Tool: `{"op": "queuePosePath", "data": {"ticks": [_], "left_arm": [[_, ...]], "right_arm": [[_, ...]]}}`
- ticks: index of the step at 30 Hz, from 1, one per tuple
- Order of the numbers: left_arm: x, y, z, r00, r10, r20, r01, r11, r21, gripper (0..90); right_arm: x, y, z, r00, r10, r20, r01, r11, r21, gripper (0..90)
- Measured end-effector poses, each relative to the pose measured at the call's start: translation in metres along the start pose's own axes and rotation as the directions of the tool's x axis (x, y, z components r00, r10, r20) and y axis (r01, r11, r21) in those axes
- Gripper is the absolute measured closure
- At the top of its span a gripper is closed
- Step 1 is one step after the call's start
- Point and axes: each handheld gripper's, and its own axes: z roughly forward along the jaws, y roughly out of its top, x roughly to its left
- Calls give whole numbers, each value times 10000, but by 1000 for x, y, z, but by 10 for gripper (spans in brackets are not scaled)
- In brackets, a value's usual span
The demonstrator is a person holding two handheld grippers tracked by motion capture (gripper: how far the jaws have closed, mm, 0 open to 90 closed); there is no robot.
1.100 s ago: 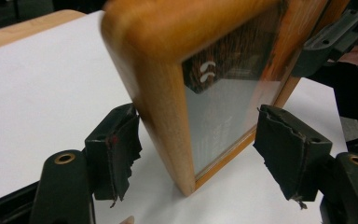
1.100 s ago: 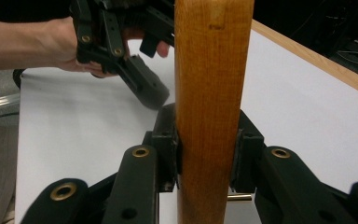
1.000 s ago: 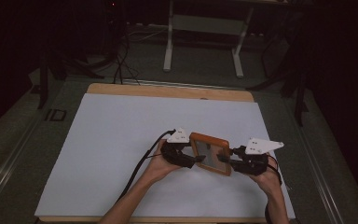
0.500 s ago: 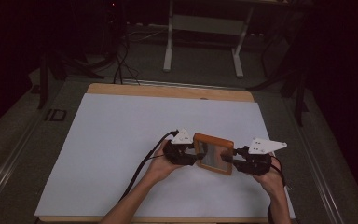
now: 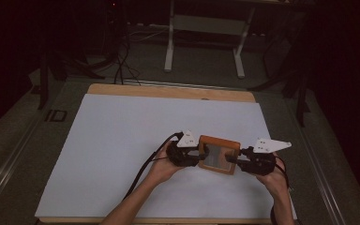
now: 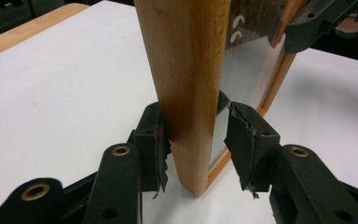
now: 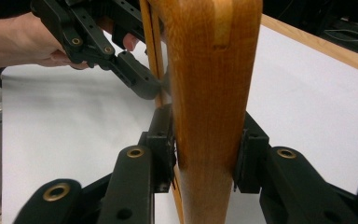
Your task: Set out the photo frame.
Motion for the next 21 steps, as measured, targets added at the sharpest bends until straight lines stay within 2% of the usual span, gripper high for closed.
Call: {"op": "queuePosePath", "data": {"ticks": [2,8,21], "left_arm": [[1,1,-1,9999,-124,-24,124,9999,62,591],[1,1,-3,9998,-170,-81,171,9998,61,593],[2,6,-13,9992,-392,72,394,9988,-293,605]], "right_arm": [[1,1,0,10000,-40,64,40,10000,15,653],[4,3,1,9994,-289,208,287,9996,82,654],[5,7,-2,9997,-203,97,206,9993,-321,655]]}}
